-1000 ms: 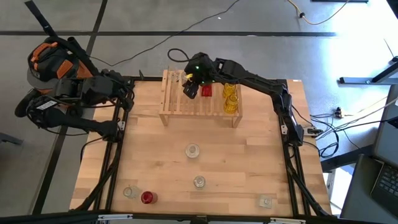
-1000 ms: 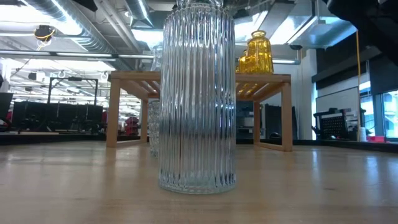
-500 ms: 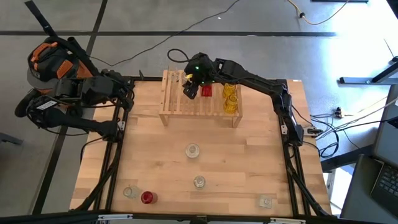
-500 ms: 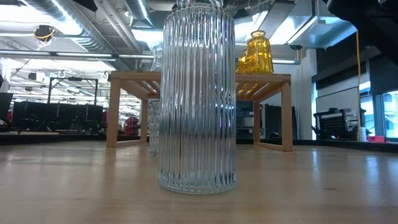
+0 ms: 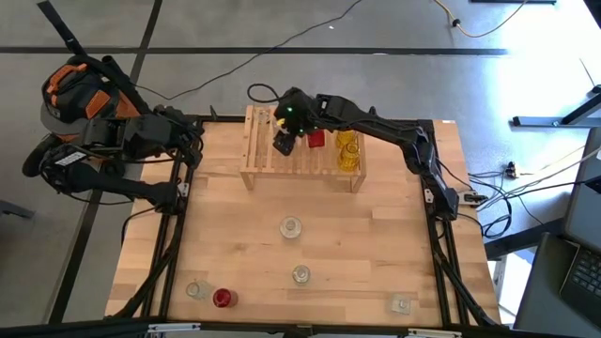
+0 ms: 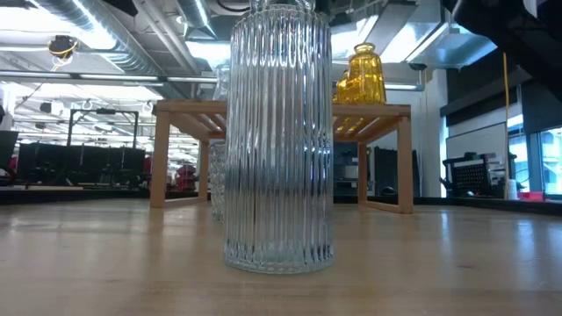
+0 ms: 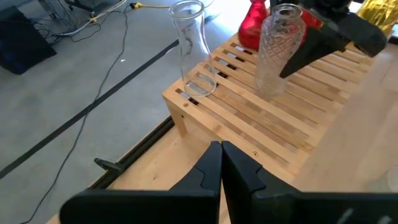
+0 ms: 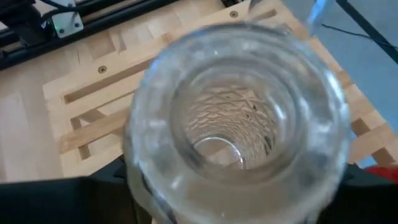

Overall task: Sort vases onto shelf
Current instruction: Put the transparent vase on the shelf

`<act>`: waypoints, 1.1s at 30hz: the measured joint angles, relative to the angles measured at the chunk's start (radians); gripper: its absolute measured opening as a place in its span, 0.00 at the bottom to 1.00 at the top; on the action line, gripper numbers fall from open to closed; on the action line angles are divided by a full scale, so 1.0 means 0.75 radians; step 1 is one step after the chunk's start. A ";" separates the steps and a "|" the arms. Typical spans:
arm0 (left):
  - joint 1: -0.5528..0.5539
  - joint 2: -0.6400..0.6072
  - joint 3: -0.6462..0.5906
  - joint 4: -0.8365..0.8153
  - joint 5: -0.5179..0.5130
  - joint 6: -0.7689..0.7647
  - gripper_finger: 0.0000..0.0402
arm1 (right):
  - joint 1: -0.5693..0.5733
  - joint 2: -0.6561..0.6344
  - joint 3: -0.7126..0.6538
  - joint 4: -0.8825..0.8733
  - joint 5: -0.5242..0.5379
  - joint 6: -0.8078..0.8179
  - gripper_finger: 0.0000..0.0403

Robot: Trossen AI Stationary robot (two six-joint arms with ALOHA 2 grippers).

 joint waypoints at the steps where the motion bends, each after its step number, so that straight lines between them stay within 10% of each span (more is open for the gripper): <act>1: 0.000 0.000 0.000 0.000 0.001 -0.001 0.00 | 0.001 0.000 0.000 0.013 0.010 -0.001 0.63; 33: 0.000 0.000 0.000 0.000 -0.037 0.002 0.00 | -0.002 -0.105 0.035 0.078 0.112 -0.006 0.75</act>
